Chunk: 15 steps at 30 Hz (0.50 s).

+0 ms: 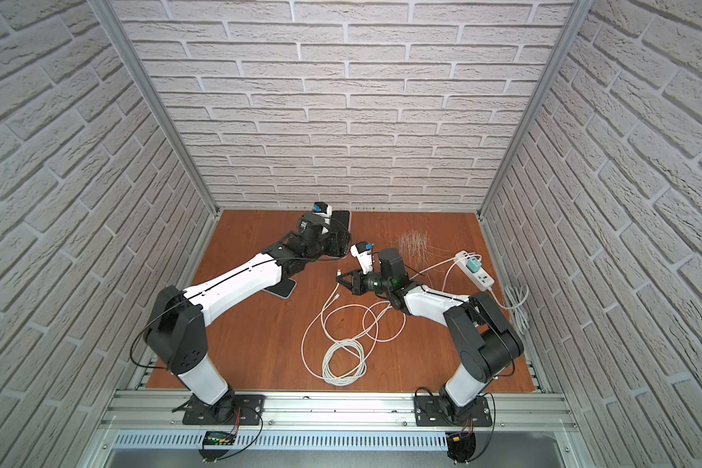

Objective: Plug the charging cable into the phone
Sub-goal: Insert the charging cable into the phone.

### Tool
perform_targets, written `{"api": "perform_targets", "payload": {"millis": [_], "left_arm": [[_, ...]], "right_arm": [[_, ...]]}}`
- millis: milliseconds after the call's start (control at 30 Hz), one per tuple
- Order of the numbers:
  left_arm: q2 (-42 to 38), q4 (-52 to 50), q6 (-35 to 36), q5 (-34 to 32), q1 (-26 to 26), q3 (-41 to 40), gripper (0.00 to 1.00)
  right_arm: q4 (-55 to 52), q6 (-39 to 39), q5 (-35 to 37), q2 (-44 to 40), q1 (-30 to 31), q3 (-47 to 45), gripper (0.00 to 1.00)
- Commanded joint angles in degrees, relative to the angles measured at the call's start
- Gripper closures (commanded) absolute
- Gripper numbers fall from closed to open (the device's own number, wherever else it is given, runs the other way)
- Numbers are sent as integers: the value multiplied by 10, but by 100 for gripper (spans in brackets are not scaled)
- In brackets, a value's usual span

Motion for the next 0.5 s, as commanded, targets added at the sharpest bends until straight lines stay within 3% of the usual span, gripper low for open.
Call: {"api": "perform_targets", "payload": {"millis": [0, 467], "left_arm": [[-23, 73, 20, 19, -6, 4, 100], [-1, 47, 27, 11, -29, 33, 100]], "right_arm": [[44, -11, -18, 4, 3, -5, 97], [64, -22, 52, -39, 2, -39, 97]]}}
